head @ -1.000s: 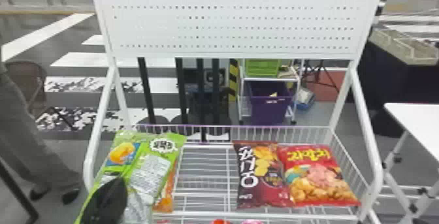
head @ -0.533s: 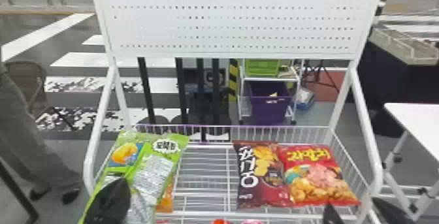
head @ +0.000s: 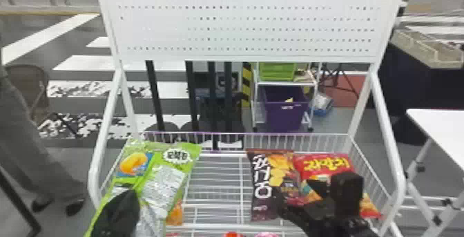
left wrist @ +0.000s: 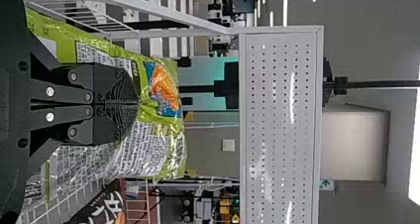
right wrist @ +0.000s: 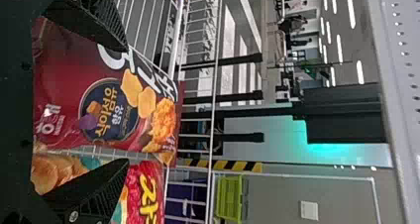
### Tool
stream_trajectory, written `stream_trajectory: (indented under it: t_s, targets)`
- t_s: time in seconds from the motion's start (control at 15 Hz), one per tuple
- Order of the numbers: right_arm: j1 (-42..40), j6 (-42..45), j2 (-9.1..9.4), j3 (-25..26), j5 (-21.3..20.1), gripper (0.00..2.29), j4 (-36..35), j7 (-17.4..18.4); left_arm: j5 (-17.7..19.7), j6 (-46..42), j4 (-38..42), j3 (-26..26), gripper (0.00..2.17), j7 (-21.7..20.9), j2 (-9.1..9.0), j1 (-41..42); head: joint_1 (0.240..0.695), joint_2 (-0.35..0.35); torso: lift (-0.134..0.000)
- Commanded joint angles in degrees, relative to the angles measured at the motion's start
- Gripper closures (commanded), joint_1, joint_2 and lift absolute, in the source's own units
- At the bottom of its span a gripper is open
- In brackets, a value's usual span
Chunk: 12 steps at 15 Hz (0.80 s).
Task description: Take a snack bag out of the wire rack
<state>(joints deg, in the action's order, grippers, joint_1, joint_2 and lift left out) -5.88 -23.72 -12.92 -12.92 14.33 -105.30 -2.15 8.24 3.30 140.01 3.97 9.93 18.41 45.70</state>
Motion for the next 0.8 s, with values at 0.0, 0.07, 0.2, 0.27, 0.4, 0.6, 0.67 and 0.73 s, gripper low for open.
stream_trajectory:
  t_s: [0.0,0.07,0.2,0.27,0.4,0.6,0.67,0.73]
  targets:
    - [5.88,-2.44,1.41,-2.46,0.70,0.12,6.33,-0.05,0.11,0.00,-0.35,-0.19,1.65,0.01,0.14,-0.44,0.499,0.000,0.000]
    - [7.81,-2.97,1.58,-3.60,0.70,0.13,8.53,-0.05,0.19,0.00,-0.53,-0.28,1.65,0.01,0.14,-0.44,0.499,0.000,0.000]
    - [9.84,-4.55,1.76,-4.48,0.52,0.43,11.25,-0.05,0.46,0.00,-0.62,-0.37,1.65,0.09,0.14,-0.61,0.499,0.000,0.000]
    - [10.19,-5.43,1.76,-4.48,0.35,0.96,11.34,-0.14,0.46,0.00,-0.79,-0.45,1.65,0.01,0.22,-0.70,0.499,0.000,0.000]
    - [10.45,-6.31,2.20,-4.39,0.35,2.24,10.90,0.57,0.72,0.00,-1.06,-0.54,1.65,0.01,0.22,-1.14,0.499,0.000,0.000]
    - [10.45,-7.89,2.20,-4.48,0.43,2.25,10.11,1.27,0.90,0.18,-1.32,-0.45,1.65,0.01,0.22,-1.49,0.499,0.000,0.000]
    - [10.45,-7.89,2.20,-4.48,0.52,2.25,10.20,1.53,0.90,0.18,-1.32,-0.54,1.65,0.01,0.22,-1.58,0.499,0.000,0.000]
    - [10.45,-7.89,2.20,-4.48,0.70,2.25,10.20,1.71,0.90,0.18,-1.32,-0.54,1.65,0.09,0.22,-1.49,0.499,0.000,0.000]
